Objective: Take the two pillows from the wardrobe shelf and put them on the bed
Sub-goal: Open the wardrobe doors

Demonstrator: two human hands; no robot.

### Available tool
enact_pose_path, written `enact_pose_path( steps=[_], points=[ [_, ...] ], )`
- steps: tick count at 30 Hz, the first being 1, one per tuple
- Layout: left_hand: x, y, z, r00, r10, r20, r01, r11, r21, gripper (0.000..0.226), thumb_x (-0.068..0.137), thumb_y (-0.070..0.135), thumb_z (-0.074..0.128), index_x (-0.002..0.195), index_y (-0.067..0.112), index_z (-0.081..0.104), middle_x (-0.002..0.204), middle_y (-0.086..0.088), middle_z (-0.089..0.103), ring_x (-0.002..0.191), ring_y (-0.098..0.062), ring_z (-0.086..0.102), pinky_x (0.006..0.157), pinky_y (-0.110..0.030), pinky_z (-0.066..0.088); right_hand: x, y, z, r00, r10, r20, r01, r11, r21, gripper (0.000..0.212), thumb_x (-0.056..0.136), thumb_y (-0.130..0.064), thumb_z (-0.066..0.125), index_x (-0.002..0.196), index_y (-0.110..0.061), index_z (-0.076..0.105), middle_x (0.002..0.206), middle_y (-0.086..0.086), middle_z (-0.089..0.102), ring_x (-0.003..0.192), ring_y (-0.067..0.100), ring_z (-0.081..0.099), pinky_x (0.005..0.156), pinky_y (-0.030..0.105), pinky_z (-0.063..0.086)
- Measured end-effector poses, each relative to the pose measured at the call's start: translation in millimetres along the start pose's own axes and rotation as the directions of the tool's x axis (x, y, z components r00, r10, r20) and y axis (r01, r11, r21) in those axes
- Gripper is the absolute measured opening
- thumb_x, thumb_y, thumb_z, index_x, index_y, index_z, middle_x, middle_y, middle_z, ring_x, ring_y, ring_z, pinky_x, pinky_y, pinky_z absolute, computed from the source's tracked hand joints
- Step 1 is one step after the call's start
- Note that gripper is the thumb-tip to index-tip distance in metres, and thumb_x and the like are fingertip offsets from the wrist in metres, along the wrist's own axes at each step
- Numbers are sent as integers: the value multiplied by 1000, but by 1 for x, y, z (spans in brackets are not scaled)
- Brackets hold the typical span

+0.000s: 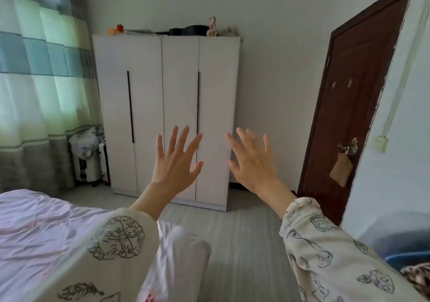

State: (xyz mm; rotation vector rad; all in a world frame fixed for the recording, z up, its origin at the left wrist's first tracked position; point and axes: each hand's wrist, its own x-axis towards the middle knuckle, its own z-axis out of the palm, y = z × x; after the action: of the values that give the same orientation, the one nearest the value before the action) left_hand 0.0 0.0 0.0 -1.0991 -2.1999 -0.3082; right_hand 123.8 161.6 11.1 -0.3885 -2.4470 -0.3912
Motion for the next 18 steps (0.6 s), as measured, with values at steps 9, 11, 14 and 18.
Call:
enact_pose_path(
  steps=[9, 11, 14, 18],
  points=[
    [8, 13, 105, 995, -96, 5, 92, 940, -328, 50, 93, 30, 48, 138, 11, 38, 134, -8, 50, 124, -26, 45, 103, -37, 30, 4, 41, 99, 990, 106, 94, -114, 989, 89, 59, 94, -35, 42, 147, -21, 18, 149, 9, 30, 138, 23, 22, 110, 50, 17],
    [19, 9, 135, 992, -121, 36, 125, 922, -366, 49, 93, 30, 47, 138, 12, 37, 135, -8, 49, 125, -26, 45, 103, -36, 30, 13, 44, 127, 985, 112, 129, -126, 986, 105, 59, 94, -36, 41, 147, -21, 18, 149, 8, 30, 138, 22, 23, 109, 49, 19],
    [49, 1, 175, 984, -159, 83, 179, 870, -459, 49, 94, 30, 45, 139, 13, 34, 138, -9, 47, 127, -26, 42, 102, -38, 32, 36, 51, 168, 983, 120, 142, -142, 977, 156, 57, 94, -35, 42, 146, -21, 21, 149, 8, 29, 137, 21, 25, 109, 46, 21],
    [106, -11, 222, 980, -155, 127, 199, 818, -539, 49, 95, 32, 43, 140, 14, 33, 139, -8, 45, 127, -24, 42, 100, -39, 36, 77, 68, 217, 980, 142, 140, -170, 962, 212, 56, 94, -35, 43, 145, -20, 25, 148, 5, 30, 135, 19, 28, 108, 44, 24]
  ],
)
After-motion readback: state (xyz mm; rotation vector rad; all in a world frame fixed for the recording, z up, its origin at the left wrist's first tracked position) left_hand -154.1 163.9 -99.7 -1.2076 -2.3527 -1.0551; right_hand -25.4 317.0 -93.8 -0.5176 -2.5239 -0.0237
